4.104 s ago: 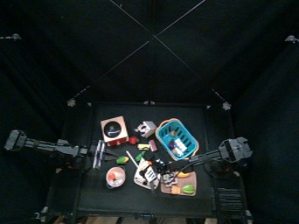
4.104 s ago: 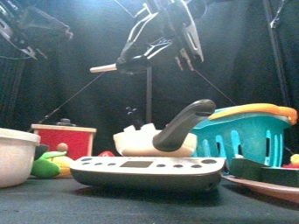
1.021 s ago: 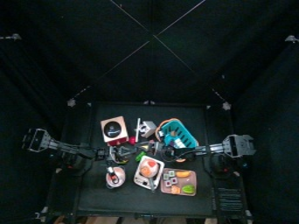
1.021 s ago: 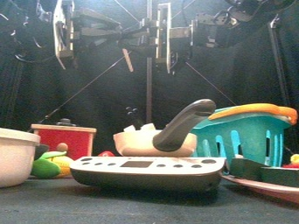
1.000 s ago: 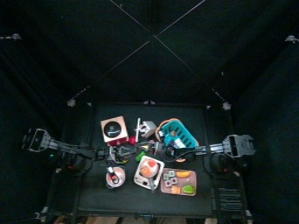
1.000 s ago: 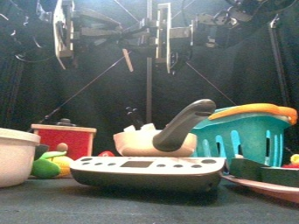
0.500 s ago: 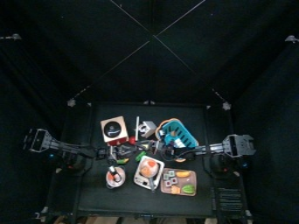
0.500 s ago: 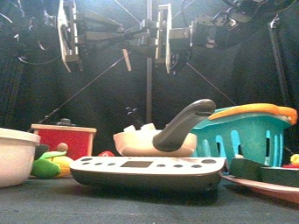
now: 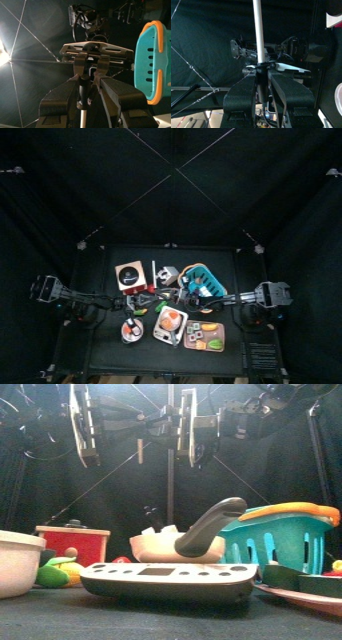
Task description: Grab sharpener with other hand
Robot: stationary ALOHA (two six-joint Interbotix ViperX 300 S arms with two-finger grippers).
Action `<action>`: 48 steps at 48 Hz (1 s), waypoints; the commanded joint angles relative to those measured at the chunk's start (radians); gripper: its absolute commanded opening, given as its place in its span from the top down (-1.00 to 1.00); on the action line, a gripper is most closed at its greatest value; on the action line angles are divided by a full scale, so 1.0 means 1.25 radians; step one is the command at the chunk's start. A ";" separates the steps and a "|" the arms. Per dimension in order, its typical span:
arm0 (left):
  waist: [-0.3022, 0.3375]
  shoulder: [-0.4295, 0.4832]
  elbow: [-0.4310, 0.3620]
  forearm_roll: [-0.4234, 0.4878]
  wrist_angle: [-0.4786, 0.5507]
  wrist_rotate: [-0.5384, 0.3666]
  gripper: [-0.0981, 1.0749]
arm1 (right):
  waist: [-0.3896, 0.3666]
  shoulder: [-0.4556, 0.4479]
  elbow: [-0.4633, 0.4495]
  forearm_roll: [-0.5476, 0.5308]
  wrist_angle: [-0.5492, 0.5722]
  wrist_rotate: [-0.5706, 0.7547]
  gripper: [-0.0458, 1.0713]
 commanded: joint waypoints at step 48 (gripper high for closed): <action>-0.006 0.002 -0.009 -0.027 -0.033 0.004 -0.44 | 0.002 -0.012 -0.006 0.027 -0.028 -0.002 -0.05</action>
